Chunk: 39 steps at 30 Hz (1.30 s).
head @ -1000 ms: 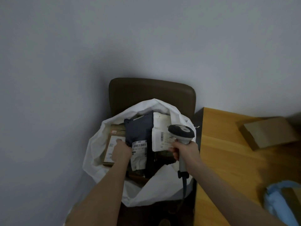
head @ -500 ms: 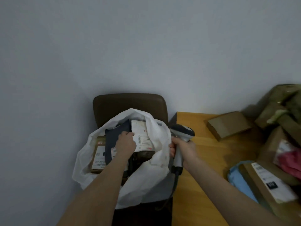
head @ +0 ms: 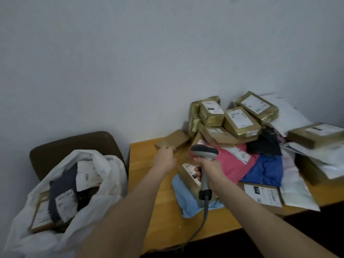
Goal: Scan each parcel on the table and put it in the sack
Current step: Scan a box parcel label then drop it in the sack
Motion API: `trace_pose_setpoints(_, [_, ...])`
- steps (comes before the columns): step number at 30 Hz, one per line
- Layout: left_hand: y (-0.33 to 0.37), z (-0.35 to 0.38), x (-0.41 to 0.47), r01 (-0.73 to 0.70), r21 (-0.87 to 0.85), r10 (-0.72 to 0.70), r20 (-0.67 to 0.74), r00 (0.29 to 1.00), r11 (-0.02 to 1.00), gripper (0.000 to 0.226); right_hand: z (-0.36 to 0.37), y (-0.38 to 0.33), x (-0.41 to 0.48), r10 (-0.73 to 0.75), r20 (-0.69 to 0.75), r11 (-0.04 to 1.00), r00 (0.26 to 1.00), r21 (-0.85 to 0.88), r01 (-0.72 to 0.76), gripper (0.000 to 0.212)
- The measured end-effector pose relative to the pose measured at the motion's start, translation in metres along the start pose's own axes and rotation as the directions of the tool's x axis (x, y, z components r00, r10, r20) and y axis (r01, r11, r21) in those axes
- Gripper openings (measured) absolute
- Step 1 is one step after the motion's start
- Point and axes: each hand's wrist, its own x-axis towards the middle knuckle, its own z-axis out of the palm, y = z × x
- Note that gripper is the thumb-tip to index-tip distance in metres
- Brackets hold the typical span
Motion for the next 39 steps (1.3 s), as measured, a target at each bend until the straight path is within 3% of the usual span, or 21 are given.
trace_pose_setpoints(9, [0.135,0.024,0.014,-0.166,-0.050,0.168,0.040,0.985,0.985,0.045,-0.127,-0.043,0.018,-0.095,-0.216,0.995,0.972,-0.029,0.091,0.013])
trace_pose_setpoints(12, [0.164,0.030,0.035,-0.175,-0.090,0.180,0.049,0.983,0.980,0.048,-0.154,-0.062,0.040,-0.105,-0.259,0.994,0.960,-0.023,0.103,0.022])
trace_pose_setpoints(19, [0.222,0.057,0.121,-0.055,-0.312,0.083,0.078,0.994,0.948,0.039,-0.197,-0.116,0.125,-0.143,-0.353,0.990,0.925,-0.063,0.129,0.009])
trace_pose_setpoints(21, [0.235,0.065,0.149,0.024,-0.386,0.031,0.135,0.990,0.922,0.035,-0.205,-0.132,0.154,-0.165,-0.389,0.985,0.906,-0.114,0.130,0.016])
trace_pose_setpoints(23, [0.244,0.074,0.173,0.112,-0.452,-0.024,0.195,0.980,0.885,0.028,-0.210,-0.144,0.179,-0.171,-0.400,0.982,0.900,-0.145,0.121,0.028])
trace_pose_setpoints(26, [0.254,0.087,0.195,0.245,-0.537,-0.110,0.271,0.956,0.807,0.030,-0.217,-0.150,0.208,-0.119,-0.354,0.987,0.928,-0.141,0.073,0.025])
trace_pose_setpoints(30, [0.271,0.100,0.204,0.423,-0.685,-0.211,0.375,0.903,0.594,0.028,-0.227,-0.147,0.227,-0.073,-0.287,0.992,0.955,-0.121,0.039,0.016])
trace_pose_setpoints(37, [0.306,0.099,0.192,0.372,-0.837,-0.197,0.318,0.927,0.400,0.036,-0.229,-0.158,0.228,-0.120,-0.301,0.991,0.946,-0.098,0.094,0.020])
trace_pose_setpoints(39, [0.299,0.097,0.190,0.369,-0.834,-0.245,0.289,0.926,0.411,0.038,-0.236,-0.163,0.226,-0.121,-0.319,0.987,0.940,-0.137,0.080,0.024])
